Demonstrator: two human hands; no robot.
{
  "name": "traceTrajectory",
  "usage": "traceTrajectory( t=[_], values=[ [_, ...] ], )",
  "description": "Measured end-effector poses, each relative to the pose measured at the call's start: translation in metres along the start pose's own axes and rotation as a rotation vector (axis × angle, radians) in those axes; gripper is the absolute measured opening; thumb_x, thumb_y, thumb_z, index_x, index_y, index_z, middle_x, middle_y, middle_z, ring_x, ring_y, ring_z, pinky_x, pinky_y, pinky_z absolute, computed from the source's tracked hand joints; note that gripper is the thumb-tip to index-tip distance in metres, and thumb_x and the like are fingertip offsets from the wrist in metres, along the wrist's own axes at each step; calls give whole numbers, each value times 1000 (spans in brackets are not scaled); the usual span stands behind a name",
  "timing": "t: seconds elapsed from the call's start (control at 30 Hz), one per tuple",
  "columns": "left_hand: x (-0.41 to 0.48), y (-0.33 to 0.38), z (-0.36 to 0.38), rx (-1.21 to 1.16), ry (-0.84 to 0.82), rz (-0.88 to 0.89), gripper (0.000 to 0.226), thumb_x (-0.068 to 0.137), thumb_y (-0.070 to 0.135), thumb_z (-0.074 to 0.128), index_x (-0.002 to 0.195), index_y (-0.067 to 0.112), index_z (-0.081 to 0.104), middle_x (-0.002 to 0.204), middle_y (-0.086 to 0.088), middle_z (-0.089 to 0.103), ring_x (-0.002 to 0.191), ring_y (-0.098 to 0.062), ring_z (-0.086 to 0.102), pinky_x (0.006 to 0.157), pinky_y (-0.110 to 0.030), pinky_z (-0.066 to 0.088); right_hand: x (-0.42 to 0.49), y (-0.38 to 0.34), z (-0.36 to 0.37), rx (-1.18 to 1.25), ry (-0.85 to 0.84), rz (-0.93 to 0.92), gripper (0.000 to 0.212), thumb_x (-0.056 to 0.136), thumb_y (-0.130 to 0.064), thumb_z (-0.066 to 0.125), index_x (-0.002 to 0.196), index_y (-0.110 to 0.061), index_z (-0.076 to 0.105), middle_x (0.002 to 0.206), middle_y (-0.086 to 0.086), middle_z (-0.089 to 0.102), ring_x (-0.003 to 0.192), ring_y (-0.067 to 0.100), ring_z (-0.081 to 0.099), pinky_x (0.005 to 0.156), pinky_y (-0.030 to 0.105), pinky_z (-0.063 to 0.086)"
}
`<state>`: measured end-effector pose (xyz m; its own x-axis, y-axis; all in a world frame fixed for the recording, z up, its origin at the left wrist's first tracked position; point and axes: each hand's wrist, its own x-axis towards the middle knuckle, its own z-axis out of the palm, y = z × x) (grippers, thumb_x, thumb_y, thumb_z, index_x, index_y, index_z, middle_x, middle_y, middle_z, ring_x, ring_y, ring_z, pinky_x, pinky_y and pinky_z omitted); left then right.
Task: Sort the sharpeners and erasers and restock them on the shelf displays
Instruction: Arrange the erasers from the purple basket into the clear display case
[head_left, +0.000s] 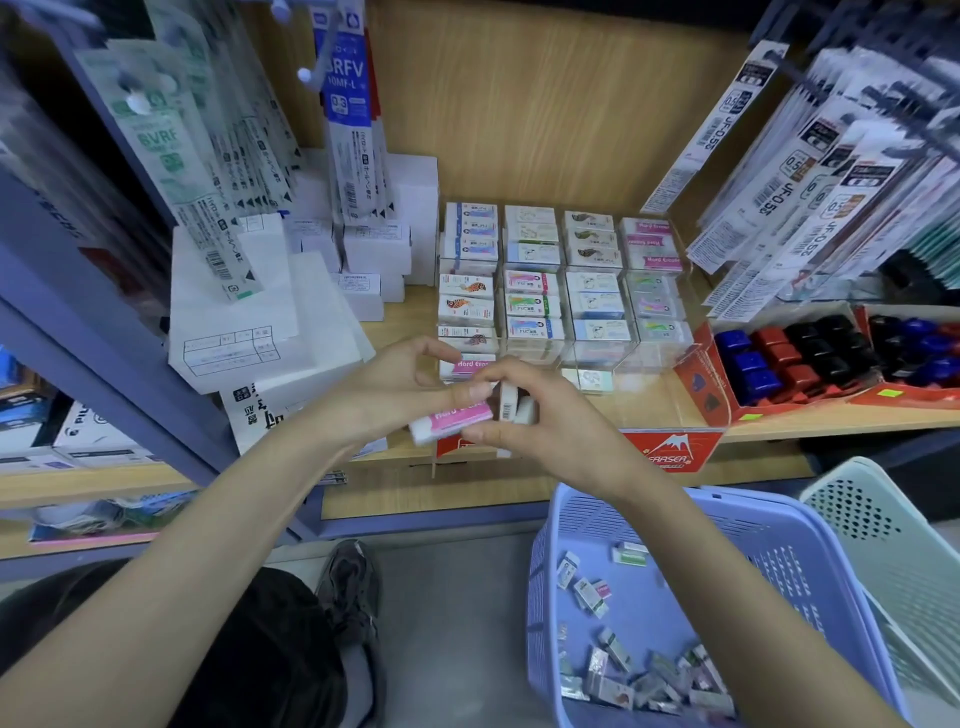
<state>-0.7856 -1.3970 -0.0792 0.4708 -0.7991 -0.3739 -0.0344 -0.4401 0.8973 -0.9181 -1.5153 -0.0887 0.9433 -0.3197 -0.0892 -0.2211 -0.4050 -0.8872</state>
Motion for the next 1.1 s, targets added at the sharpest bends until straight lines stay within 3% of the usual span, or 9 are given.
traceTrajectory(
  t=[0.1, 0.2, 0.4, 0.53, 0.63, 0.73, 0.8, 0.97, 1.1],
  values=[
    [3, 0, -5, -51, 103, 4, 48, 80, 41, 63, 120, 17, 51, 97, -8, 71, 70, -10, 66, 55, -21, 53, 3, 8, -7, -110, 200, 65, 25, 79, -23, 74, 95, -30, 56, 79, -7, 56, 70, 13, 53, 66, 28, 44],
    [7, -6, -11, 18, 240, 22, 32, 90, 23, 60, 119, 11, 52, 101, -10, 67, 72, -12, 63, 62, -22, 50, 11, 15, -14, -257, 318, 142, 24, 81, -28, 72, 95, -35, 54, 72, -14, 48, 73, 14, 52, 62, 27, 41],
    [10, -16, -6, 76, 175, -49, 28, 90, 16, 61, 116, 15, 51, 93, -5, 66, 70, -10, 62, 68, -25, 48, 31, 15, 1, -696, 215, 158, 37, 86, -44, 62, 118, -27, 56, 112, 1, 59, 97, 24, 58, 75, 32, 47],
    [11, -16, -8, 76, 184, -42, 27, 89, 18, 62, 115, 15, 52, 97, -7, 67, 72, -11, 62, 68, -25, 47, 29, 20, 3, -797, 143, 195, 41, 89, -47, 56, 127, -31, 52, 117, 2, 59, 103, 25, 58, 72, 30, 41],
    [11, -15, -7, 113, 216, -11, 25, 90, 18, 60, 114, 14, 54, 90, -3, 68, 73, -11, 63, 71, -27, 47, 18, 22, -6, -457, 300, 160, 30, 91, -36, 58, 121, -29, 57, 100, -2, 61, 85, 15, 58, 70, 26, 44],
    [7, -8, -3, 108, 271, 100, 15, 90, 19, 60, 104, 17, 58, 80, 3, 67, 69, -9, 62, 69, -26, 45, 2, 14, -18, 438, 483, 194, 16, 94, -16, 53, 107, -19, 63, 77, 1, 61, 62, 13, 48, 56, 22, 39],
    [3, -2, 2, 77, 227, 163, 13, 88, 24, 63, 100, 20, 61, 80, 5, 67, 71, -10, 64, 72, -27, 47, -7, 8, -19, 820, 403, 207, 20, 93, -7, 49, 107, -8, 63, 85, 8, 67, 57, 14, 46, 47, 23, 37],
    [0, 3, 20, 63, 28, 209, 34, 69, 47, 66, 97, 29, 63, 89, 7, 68, 84, -3, 65, 79, -17, 48, -14, 5, -5, 861, 334, 149, 8, 89, -18, 56, 88, -12, 50, 112, 9, 69, 52, 13, 42, 43, 19, 35],
    [4, 2, 24, 13, 18, 263, 9, 83, 23, 66, 91, 26, 63, 89, 3, 68, 75, 2, 63, 71, -10, 48, -18, 6, -3, 799, 374, 117, 17, 82, -32, 59, 86, -15, 58, 81, 0, 63, 53, 10, 40, 44, 20, 35]
  ],
)
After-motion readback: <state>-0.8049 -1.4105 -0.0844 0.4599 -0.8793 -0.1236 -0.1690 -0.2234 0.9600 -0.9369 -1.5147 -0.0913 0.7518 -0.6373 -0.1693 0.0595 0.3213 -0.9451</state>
